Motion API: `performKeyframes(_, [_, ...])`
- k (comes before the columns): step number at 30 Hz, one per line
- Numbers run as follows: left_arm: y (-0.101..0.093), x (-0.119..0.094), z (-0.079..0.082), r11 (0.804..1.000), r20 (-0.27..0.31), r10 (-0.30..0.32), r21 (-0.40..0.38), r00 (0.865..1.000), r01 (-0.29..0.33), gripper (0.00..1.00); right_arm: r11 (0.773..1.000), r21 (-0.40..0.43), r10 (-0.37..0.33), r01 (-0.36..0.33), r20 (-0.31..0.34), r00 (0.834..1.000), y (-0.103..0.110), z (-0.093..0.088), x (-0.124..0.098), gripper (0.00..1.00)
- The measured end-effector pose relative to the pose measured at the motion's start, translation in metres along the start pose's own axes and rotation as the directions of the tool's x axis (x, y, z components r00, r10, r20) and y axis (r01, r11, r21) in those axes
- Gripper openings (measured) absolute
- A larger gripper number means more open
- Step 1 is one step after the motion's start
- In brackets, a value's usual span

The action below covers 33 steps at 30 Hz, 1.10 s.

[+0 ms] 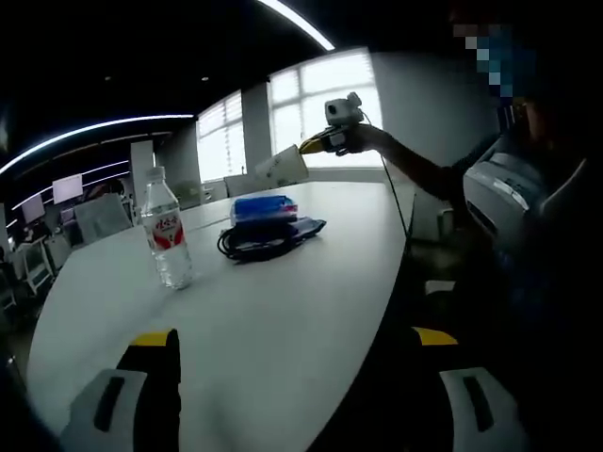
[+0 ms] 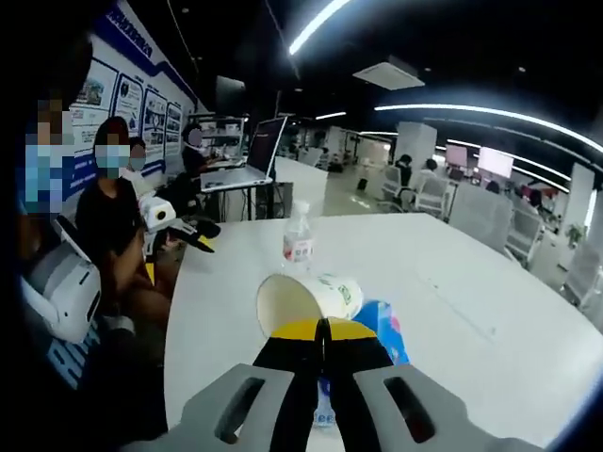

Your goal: Arrange the tabletop items into an orderly group along one side of the table until the central work area is clear of visible clutter.

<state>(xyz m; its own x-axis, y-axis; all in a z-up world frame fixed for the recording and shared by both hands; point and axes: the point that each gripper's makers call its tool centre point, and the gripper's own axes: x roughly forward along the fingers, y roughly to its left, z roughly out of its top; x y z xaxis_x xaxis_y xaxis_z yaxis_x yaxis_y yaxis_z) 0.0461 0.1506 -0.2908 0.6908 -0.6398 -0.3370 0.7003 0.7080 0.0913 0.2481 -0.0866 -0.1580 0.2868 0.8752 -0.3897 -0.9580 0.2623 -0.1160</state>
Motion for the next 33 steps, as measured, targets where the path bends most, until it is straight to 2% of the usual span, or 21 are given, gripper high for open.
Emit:
performKeyframes(12, [-0.002, 0.001, -0.004, 1.000, -0.004, -0.003, -0.002, 1.000, 0.003, 1.00, 0.994, 0.078, 0.077, -0.075, -0.017, 0.997, 0.003, 0.007, 0.026, 0.00])
performKeyframes(23, [-0.004, -0.001, -0.004, 1.000, -0.006, -0.003, 0.010, 1.000, 0.003, 1.00, 0.987, 0.119, 0.110, -0.106, -0.027, 0.994, 0.005, 0.011, 0.041, 0.00])
performKeyframes(33, [-0.004, -0.001, -0.006, 1.000, -0.015, -0.001, 0.016, 1.000, 0.001, 1.00, 0.965, 0.232, 0.135, -0.125, -0.030, 0.990, 0.000, 0.012, 0.052, 0.00])
